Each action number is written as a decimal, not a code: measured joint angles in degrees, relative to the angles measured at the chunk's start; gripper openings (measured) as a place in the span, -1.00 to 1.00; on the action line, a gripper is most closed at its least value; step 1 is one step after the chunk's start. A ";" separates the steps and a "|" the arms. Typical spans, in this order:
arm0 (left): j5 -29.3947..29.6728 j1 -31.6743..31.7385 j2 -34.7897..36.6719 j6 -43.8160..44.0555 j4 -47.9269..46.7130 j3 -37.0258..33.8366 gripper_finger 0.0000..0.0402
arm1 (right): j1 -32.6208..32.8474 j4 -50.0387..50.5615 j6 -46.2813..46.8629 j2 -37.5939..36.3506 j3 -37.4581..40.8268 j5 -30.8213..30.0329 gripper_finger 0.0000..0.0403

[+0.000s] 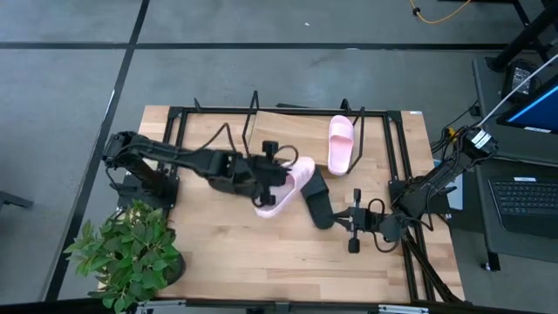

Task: Pick and place slides into the shelf
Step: Put the pink slide on the shelf

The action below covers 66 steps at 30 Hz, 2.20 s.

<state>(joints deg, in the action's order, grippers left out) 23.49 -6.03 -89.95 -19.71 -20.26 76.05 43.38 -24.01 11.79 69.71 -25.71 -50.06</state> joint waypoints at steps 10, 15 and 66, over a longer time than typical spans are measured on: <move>-8.29 10.52 -0.80 -4.90 11.93 0.07 -0.99 | -0.09 3.78 -0.64 0.02 0.00 -5.00 -0.97; -11.66 14.45 -4.94 -5.83 16.84 0.07 -0.99 | -0.09 3.85 -0.25 0.02 0.00 -4.98 -0.97; -2.55 19.78 -23.41 -11.87 15.64 18.26 -0.99 | -8.94 1.07 -9.27 -0.13 0.00 -5.83 -0.97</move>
<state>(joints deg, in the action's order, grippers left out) 20.94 13.76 -113.36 -31.59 -4.63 94.31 34.44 -22.94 2.52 69.58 -25.71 -55.90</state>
